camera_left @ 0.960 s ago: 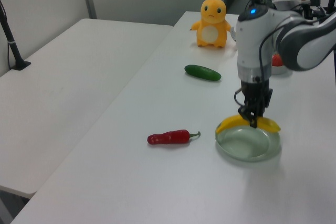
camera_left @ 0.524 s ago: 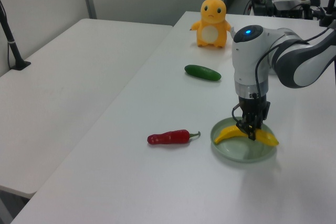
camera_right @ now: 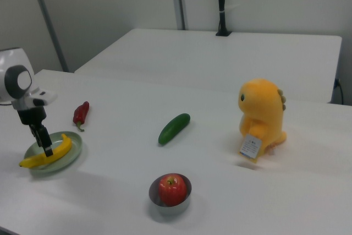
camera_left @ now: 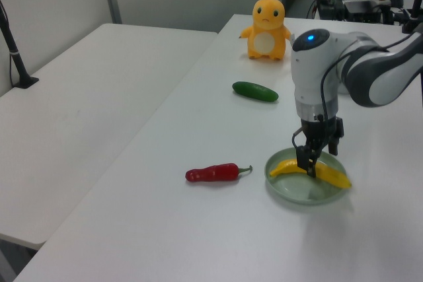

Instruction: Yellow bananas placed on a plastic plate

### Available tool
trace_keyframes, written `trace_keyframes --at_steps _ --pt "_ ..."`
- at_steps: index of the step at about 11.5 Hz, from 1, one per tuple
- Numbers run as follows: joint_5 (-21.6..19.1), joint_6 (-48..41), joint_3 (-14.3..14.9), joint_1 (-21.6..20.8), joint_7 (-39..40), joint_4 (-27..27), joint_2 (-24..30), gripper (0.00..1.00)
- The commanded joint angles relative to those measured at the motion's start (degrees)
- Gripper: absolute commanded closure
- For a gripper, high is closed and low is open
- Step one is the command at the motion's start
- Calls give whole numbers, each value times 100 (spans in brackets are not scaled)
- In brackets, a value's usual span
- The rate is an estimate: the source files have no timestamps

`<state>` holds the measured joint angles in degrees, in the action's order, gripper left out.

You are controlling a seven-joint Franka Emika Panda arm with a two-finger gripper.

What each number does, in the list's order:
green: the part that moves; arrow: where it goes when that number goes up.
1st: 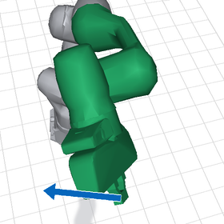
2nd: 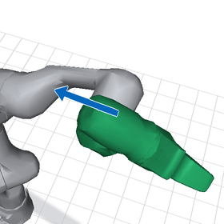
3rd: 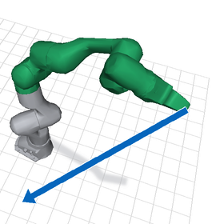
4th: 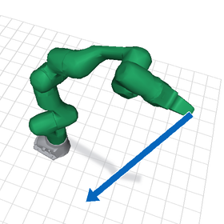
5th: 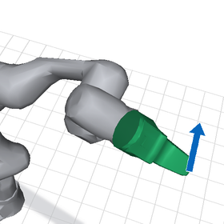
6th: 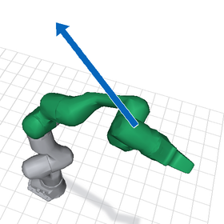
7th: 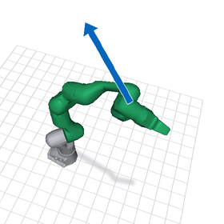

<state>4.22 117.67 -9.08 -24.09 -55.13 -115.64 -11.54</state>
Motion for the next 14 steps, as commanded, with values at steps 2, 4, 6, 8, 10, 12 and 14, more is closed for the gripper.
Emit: trace_keyframes --at_steps 2,4,6,8,10,12,14 --pt "35 -1094 -67 333 -42 567 713 0" --pt "9 -1884 -15 614 80 1085 977 2" --pt "-9 -2448 186 800 483 1446 1258 2" --pt "-35 -2879 721 809 835 1815 1417 0" --pt "-79 -3188 1258 818 1423 2018 1601 0" --pt "-123 -3259 1689 879 1959 2019 1760 0" --pt "-193 -3224 1874 1089 2819 1967 1769 0"
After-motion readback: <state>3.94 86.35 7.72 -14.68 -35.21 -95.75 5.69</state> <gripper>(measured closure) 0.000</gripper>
